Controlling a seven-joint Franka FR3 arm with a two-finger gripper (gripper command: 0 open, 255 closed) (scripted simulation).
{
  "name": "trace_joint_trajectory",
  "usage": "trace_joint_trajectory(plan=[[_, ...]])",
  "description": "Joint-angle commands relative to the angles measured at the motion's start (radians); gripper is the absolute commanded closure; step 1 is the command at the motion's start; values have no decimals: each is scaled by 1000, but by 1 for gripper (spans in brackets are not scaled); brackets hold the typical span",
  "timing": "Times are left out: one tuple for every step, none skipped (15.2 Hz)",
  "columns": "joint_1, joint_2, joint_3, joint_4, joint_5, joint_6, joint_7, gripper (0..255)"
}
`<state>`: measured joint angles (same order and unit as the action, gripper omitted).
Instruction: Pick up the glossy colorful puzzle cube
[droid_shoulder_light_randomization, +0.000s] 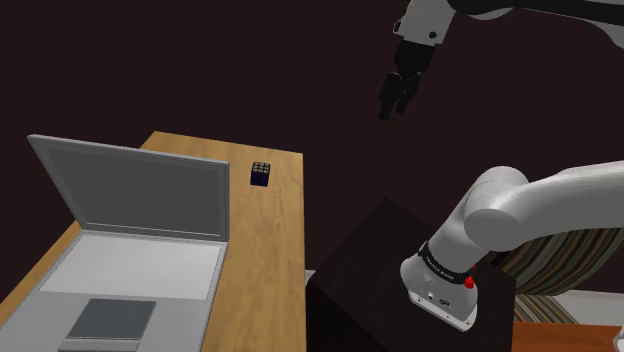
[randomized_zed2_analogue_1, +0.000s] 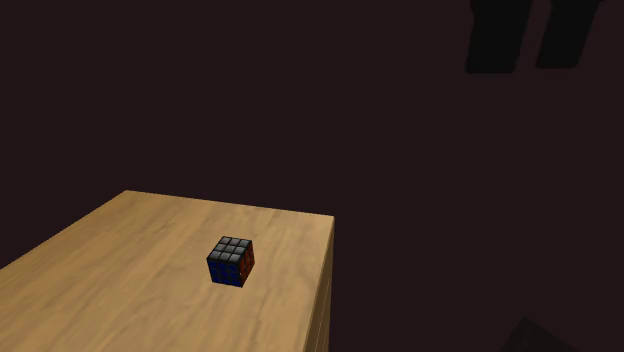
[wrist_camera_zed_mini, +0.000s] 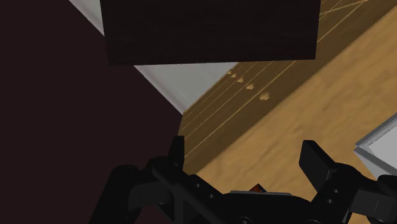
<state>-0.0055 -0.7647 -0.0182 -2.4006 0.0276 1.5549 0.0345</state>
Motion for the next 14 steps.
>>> trace_joint_trajectory(plan=[[0, 0, 0, 0, 0, 0, 0, 0], [4, 23, 3, -11, 1, 36, -3, 0], [8, 47, 6, -20, 3, 73, -6, 0], [12, 73, 9, -28, 4, 109, -9, 0], [16, 100, 13, -35, 6, 145, -12, 0], [20, 128, 16, -40, 7, 180, -15, 0], [24, 157, 19, -43, 8, 216, -18, 0], [28, 188, 22, -45, 9, 251, -21, 0], [32, 219, 26, -46, 10, 285, -23, 0], [35, 251, 29, -45, 11, 319, -26, 0], [39, 284, 33, -43, 11, 352, -29, 0], [42, 318, 36, -39, 12, 385, -31, 0], [46, 353, 39, -34, 12, 417, -34, 0], [49, 388, 43, -27, 12, 448, -36, 0]])
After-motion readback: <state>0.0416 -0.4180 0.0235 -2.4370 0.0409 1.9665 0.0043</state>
